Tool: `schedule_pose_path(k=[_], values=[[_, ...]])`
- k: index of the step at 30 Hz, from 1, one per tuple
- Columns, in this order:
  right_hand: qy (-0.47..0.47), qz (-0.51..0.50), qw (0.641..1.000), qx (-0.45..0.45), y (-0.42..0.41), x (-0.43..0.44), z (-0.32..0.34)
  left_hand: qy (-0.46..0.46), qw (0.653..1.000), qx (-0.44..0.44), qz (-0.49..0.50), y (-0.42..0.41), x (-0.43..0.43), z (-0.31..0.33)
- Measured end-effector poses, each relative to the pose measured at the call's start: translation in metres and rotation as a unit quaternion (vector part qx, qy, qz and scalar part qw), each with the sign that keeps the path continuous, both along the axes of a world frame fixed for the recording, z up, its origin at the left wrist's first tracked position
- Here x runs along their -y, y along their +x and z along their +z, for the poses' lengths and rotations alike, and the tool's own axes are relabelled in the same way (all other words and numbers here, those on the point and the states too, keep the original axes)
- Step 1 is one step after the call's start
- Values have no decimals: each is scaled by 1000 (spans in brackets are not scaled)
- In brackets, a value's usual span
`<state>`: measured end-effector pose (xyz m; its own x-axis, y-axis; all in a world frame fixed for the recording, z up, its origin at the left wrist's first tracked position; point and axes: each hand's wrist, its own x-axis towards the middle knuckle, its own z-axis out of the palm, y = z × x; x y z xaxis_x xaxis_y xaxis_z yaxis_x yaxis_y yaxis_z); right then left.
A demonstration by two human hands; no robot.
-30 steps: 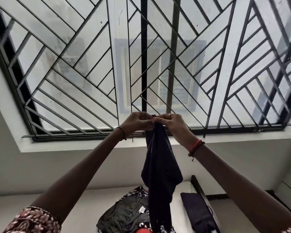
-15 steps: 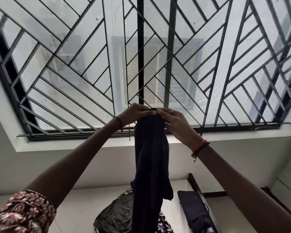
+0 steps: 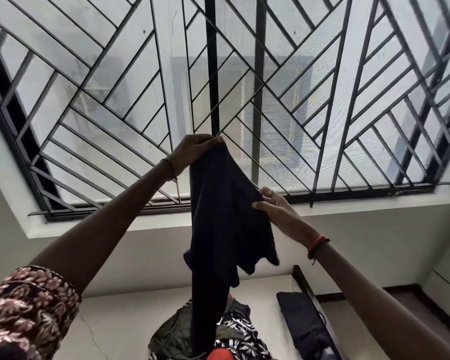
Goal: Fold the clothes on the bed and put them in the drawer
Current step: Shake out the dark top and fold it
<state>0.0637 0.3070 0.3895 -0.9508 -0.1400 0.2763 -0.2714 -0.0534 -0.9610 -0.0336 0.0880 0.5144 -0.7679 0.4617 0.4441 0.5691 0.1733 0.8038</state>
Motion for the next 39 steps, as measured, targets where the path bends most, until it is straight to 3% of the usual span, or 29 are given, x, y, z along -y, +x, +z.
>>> schedule_pose_path(k=[4,8,13,18,21,24,26,29,35,39], values=[[139,-16,990,-7,0,-4,-12,41,998,-9,45,-4,0,3],[189,-75,976,-80,-4,-9,-33,74,992,-29,103,-8,4,10],[336,-210,886,-240,-7,-19,-66,87,983,-37,158,-10,9,18],[402,-213,870,-190,-12,-17,-83,78,984,-40,155,-11,9,21],[426,-356,822,-124,-17,-21,-83,74,985,-32,154,-10,9,20],[495,-341,792,-113,-7,3,-85,76,984,-27,159,-7,7,17],[477,-294,824,-80,3,25,-89,73,984,-31,162,-7,4,15],[373,-248,894,-1,17,53,-90,67,983,-36,168,-5,0,14],[356,-217,909,-22,8,67,-101,60,981,-52,174,-10,7,16],[309,-214,926,-32,2,51,-95,-2,975,-92,201,-14,29,20]])
